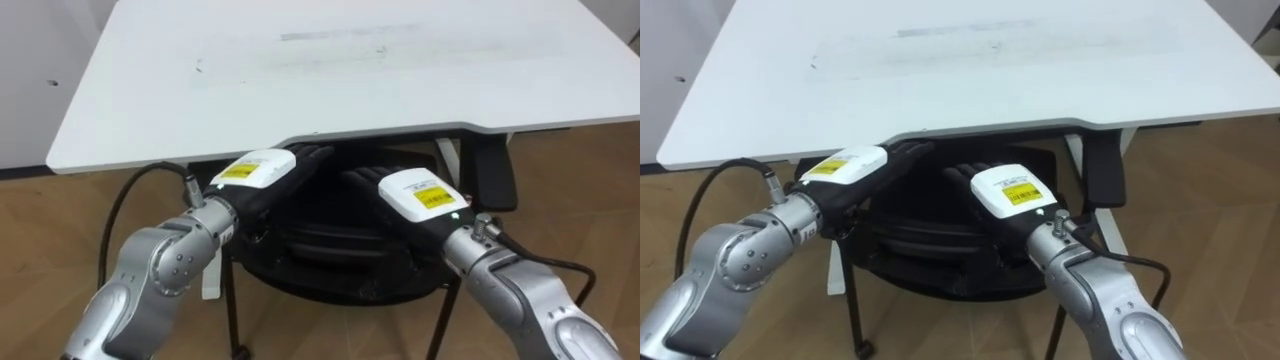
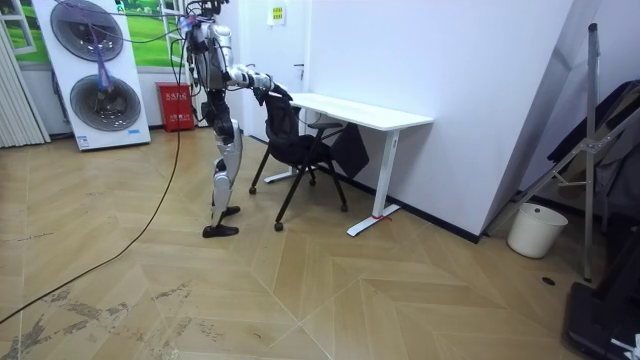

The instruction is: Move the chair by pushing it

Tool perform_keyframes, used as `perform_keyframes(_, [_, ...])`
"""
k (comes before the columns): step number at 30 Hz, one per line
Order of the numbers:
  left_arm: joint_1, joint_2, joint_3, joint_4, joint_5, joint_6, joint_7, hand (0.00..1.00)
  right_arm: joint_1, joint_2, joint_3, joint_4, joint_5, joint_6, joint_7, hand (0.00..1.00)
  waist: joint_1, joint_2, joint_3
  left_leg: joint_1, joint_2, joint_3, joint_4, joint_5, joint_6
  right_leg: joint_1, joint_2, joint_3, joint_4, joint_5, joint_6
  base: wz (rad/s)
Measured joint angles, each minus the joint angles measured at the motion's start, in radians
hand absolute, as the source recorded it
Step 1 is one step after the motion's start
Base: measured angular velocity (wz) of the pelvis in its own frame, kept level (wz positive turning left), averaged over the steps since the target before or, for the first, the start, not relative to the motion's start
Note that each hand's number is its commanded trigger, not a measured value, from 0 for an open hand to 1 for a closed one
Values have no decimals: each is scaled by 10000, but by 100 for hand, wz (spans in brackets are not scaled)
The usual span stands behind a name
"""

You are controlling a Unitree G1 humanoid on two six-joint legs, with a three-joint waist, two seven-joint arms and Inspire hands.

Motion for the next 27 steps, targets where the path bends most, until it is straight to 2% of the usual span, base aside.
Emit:
perform_keyframes(11, [120,-62,17,-19,25,25,-38,0,-10,33,-26,-20,44,4,119,0,-24,-9,7,257,-34,2,-144,18,-20,188,-14,-5,-2,-1,1,0])
perform_keyframes(14, [126,-52,176,-16,2,43,-32,0,-34,-31,-351,-21,333,-135,134,0,-113,-91,57,332,-40,12,-187,29,-37,250,-7,-12,-2,-1,1,0])
perform_keyframes(15, [126,-31,234,-16,3,36,-31,0,-37,-76,-412,-22,395,-165,126,0,-111,-99,62,326,-40,13,-188,29,-38,240,-7,-10,1,-1,1,0])
perform_keyframes(18, [123,325,459,-31,-8,-115,9,0,-126,-345,-893,-184,927,-451,-84,0,-217,-120,69,305,-49,29,-211,42,-31,196,-12,1,-1,0,1,0])
perform_keyframes(20, [96,607,877,-227,125,-563,23,0,-148,-921,-1483,-677,971,-1172,-164,0,-200,-142,71,215,-60,26,-192,59,-20,141,-13,-16,-26,2,2,0])
perform_keyframes(21, [97,699,1018,-270,125,-710,25,0,-145,-1127,-1685,-829,1048,-1368,-187,0,-231,-144,72,200,-69,21,-193,70,-10,137,-17,-29,-29,2,2,7])
perform_keyframes(22, [100,919,1435,-450,141,-995,27,0,-117,-1453,-2213,-1154,1161,-1716,-355,0,-218,-150,76,182,-80,10,-207,100,-2,136,-22,-52,-39,3,2,6])
perform_keyframes(23, [127,1085,2099,-760,145,-1299,49,0,-107,-1401,-3136,-1416,1183,-1845,-1020,0,-187,-164,78,180,-88,10,-254,131,-5,115,-17,-50,-47,10,1,5])
perform_keyframes(24, [135,1207,2441,-933,143,-1466,146,0,-112,-1352,-3709,-1548,1184,-1853,-1389,0,-172,-165,77,179,-93,6,-267,145,-4,108,-16,-51,-49,13,1,0])
perform_keyframes(25, [132,1435,3277,-1359,208,-1673,886,0,-210,-1342,-4851,-1712,1205,-1866,-2170,0,-129,-170,70,171,-94,5,-269,147,-3,112,-14,-70,-90,29,1,0])
perform_keyframes(26, [130,1549,3792,-1614,204,-1679,1375,0,-339,-1344,-5366,-1733,1305,-1848,-2522,0,-133,-179,53,173,-91,3,-281,147,-3,138,-6,-83,-156,57,-2,0])
perform_keyframes(27, [105,1774,4808,-2092,182,-1716,2394,0,-520,-1375,-6296,-1720,1754,-1838,-3140,0,-175,-210,17,181,-81,6,-299,146,-5,149,8,-74,-196,86,4,3])
